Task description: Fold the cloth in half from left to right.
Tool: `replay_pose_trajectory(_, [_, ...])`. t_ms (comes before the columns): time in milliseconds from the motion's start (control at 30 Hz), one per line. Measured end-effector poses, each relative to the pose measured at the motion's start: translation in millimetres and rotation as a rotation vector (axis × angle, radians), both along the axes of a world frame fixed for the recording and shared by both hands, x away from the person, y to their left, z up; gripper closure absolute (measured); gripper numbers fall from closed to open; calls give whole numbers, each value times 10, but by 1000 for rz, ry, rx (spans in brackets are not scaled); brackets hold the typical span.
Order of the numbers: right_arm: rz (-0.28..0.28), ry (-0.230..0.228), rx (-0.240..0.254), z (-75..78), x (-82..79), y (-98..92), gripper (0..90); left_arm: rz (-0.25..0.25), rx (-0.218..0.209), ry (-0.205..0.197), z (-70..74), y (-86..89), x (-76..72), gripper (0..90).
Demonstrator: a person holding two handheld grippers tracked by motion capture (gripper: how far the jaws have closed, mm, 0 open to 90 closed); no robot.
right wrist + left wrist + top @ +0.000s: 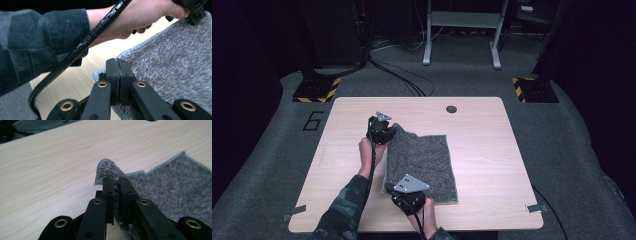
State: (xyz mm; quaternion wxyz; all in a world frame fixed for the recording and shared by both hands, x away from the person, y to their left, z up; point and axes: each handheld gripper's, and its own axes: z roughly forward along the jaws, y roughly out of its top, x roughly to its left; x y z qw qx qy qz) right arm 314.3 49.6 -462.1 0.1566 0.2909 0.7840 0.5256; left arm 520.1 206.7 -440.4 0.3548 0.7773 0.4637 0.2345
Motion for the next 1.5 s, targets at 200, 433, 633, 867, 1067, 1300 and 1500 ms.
replay_pose_trajectory(200, [-10,-11,26,43,-15,-49,896,-5,25,-15,116,-91,10,841])
replay_pose_trajectory(433, [-66,2,33,42,-26,-354,896,-33,18,-18,58,-402,67,841])
replay_pose_trajectory(633, [-104,19,29,-12,-14,-561,896,-27,-31,-37,-22,-601,96,841])
replay_pose_trajectory(867, [-162,35,13,-100,-5,-800,896,-21,-59,-25,-168,-828,143,841])
replay_pose_trajectory(1067, [-191,54,-6,-188,-1,-955,895,-41,-48,-9,-242,-975,166,840])
replay_pose_trajectory(1300, [-219,78,-21,-262,0,-1105,895,-49,-55,-2,-328,-1147,187,839])
replay_pose_trajectory(1500, [-226,93,-31,-315,-16,-1176,894,-71,-54,13,-396,-1263,194,836])
